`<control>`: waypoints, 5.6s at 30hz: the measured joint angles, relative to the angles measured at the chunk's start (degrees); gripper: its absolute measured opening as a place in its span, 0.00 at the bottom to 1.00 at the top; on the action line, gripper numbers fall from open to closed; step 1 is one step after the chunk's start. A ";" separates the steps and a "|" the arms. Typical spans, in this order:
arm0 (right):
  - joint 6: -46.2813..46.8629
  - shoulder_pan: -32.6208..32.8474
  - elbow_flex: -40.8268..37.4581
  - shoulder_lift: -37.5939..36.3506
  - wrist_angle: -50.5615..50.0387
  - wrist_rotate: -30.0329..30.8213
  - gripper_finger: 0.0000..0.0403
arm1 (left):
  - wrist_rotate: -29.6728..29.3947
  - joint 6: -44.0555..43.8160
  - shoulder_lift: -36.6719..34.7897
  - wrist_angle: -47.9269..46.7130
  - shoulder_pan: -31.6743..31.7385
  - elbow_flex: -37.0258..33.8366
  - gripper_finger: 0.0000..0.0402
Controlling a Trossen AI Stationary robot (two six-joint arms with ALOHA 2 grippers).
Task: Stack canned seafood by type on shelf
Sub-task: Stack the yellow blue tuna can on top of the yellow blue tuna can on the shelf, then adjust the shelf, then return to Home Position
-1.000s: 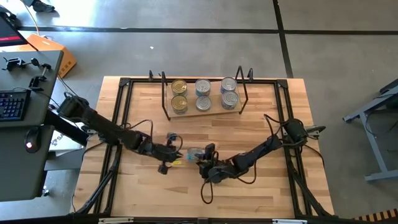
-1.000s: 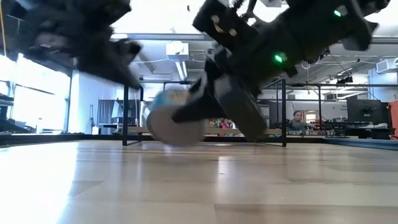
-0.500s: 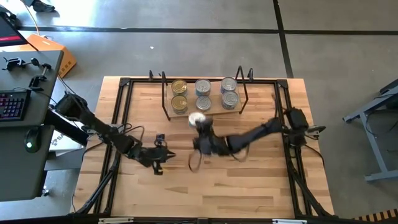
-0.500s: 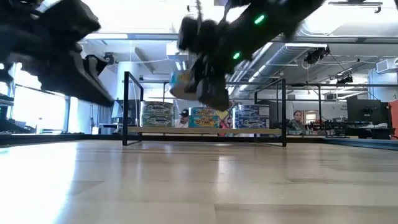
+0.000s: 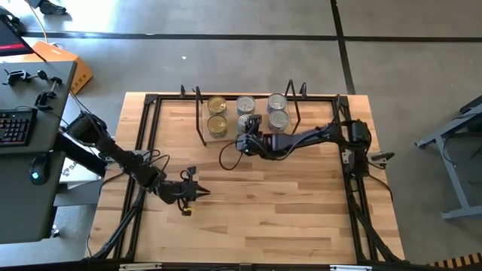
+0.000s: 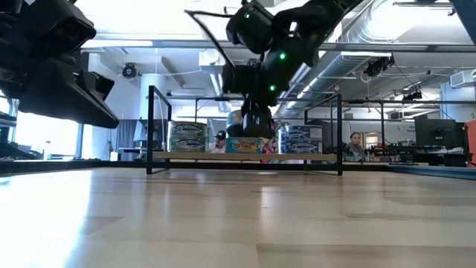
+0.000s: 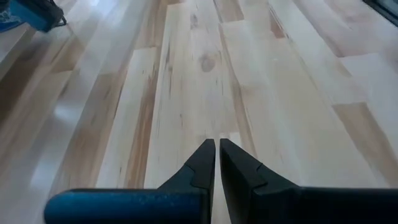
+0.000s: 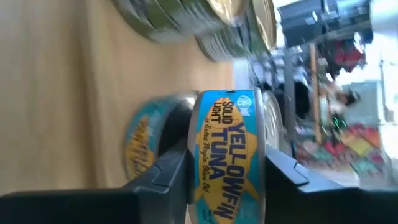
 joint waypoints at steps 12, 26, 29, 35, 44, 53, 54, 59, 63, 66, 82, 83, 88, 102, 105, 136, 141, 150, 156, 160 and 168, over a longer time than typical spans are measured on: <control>1.12 0.18 -0.20 0.29 -0.60 -0.49 0.57 | -0.09 0.04 0.00 0.49 0.09 0.00 0.04; 0.57 0.80 -0.27 -2.74 -2.78 -0.45 0.58 | -0.12 -0.70 0.00 0.32 0.09 0.02 0.04; 0.54 0.80 -0.27 -3.66 -3.27 -0.58 0.58 | -0.33 -0.92 0.00 0.35 0.10 0.04 0.04; -0.97 1.49 -0.27 -4.65 -3.94 -1.03 0.58 | -0.39 -0.95 0.00 0.31 0.09 0.04 0.04; -0.99 5.27 -0.27 -5.21 -8.85 0.72 0.58 | -1.79 -1.81 0.00 0.20 0.11 0.04 0.04; 32.80 10.87 -0.70 -10.91 -17.12 -14.50 0.58 | -17.66 -17.34 0.00 -6.47 2.99 0.02 0.01; 33.82 11.81 -1.71 -10.95 -17.18 -15.49 0.58 | -18.26 -18.17 0.00 -7.67 4.04 0.00 0.01; 43.03 16.96 -9.88 -11.09 -17.80 -16.35 0.58 | -14.16 -20.61 -1.09 -11.35 12.62 -0.04 0.00; 57.18 20.32 -16.84 -12.89 -16.52 -14.97 0.58 | -8.54 -16.36 -2.59 -11.95 20.15 -0.04 0.00; 65.94 23.27 -20.51 -13.64 -15.11 -13.17 0.58 | -6.25 -10.40 -2.62 -11.26 25.41 -0.04 0.00; 81.57 29.56 -26.39 -13.62 -13.11 -4.82 0.58 | 5.39 9.55 -2.44 -9.93 44.01 -0.04 0.00; 81.57 29.56 -26.39 -13.61 -13.10 -4.30 0.58 | 5.62 10.32 -2.43 -9.92 44.82 -0.04 0.00; 81.31 29.43 -26.39 -13.61 -13.01 -3.88 0.58 | 6.41 14.23 -2.43 -9.83 47.94 -0.04 0.00; 80.65 30.49 -26.32 -13.61 -14.75 -4.16 0.58 | 12.50 15.54 -2.40 -7.93 50.01 0.02 0.00; 84.34 31.56 -26.32 -13.80 -20.94 -5.89 0.58 | 12.67 9.64 -2.40 -10.69 47.70 0.02 0.00; 46.36 21.42 -61.88 -44.58 51.99 -38.54 0.29 | 14.89 -3.46 -5.14 28.89 22.20 -10.74 0.00; 43.76 16.08 -69.97 -66.19 47.99 -41.78 0.16 | 15.74 -2.87 -7.48 28.02 22.24 -10.14 0.00; 42.66 13.74 -72.69 -90.10 23.96 -41.85 0.05 | 18.76 -6.75 -16.32 18.36 26.56 -9.94 0.00; 42.21 13.74 -72.70 -98.46 12.09 -46.38 0.03 | 25.82 -2.71 -29.62 7.33 33.45 -9.96 0.00; 43.90 13.74 -72.70 -100.77 9.32 -46.27 0.03 | 28.69 0.96 -39.95 -0.54 37.64 -9.94 0.00; 42.51 13.74 -72.70 -101.12 11.57 -46.13 0.03 | 29.31 5.48 -57.61 -19.44 40.87 -10.04 0.00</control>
